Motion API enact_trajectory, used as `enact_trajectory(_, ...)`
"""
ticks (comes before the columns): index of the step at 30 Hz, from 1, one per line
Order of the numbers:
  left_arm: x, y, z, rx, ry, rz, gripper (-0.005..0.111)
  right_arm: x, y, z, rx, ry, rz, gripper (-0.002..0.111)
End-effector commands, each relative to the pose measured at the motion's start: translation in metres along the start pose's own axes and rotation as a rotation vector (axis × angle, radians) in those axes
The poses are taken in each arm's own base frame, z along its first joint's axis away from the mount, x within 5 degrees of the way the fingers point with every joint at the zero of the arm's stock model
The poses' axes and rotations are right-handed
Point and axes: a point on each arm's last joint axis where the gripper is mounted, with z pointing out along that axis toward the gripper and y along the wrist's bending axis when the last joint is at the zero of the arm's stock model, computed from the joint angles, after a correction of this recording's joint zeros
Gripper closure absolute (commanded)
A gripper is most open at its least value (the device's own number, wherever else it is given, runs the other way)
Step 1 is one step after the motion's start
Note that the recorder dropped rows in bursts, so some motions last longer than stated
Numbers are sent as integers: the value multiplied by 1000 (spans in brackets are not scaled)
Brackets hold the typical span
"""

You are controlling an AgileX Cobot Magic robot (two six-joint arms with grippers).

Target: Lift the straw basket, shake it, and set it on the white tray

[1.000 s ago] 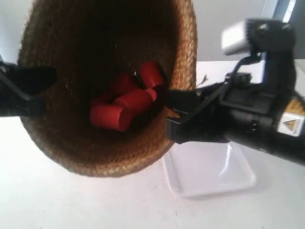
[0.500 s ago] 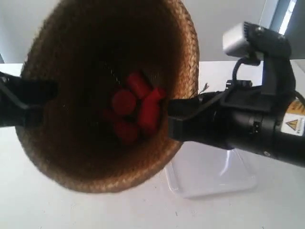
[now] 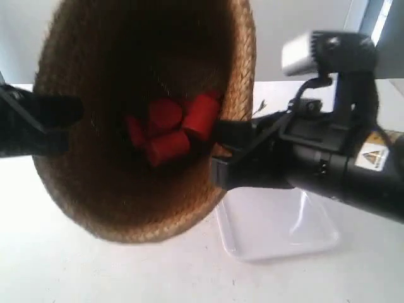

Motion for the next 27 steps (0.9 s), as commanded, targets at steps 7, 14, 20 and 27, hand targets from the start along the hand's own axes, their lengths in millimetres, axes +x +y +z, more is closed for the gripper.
enact_trajectory(7,2,-2,3,10,-7,52,107,-14,-1,0,11,-17,-11,108)
enact_trajectory(14,2,-1,1,-5,-38,62,107,-13,1,-8,0,-87,-62,108)
enact_trajectory(20,7,3,0,-26,-35,94,107,-6,-1,-5,6,-81,-135,108)
enact_trajectory(27,-2,-3,-20,-4,-104,197,107,1,0,-7,-6,-68,-128,108)
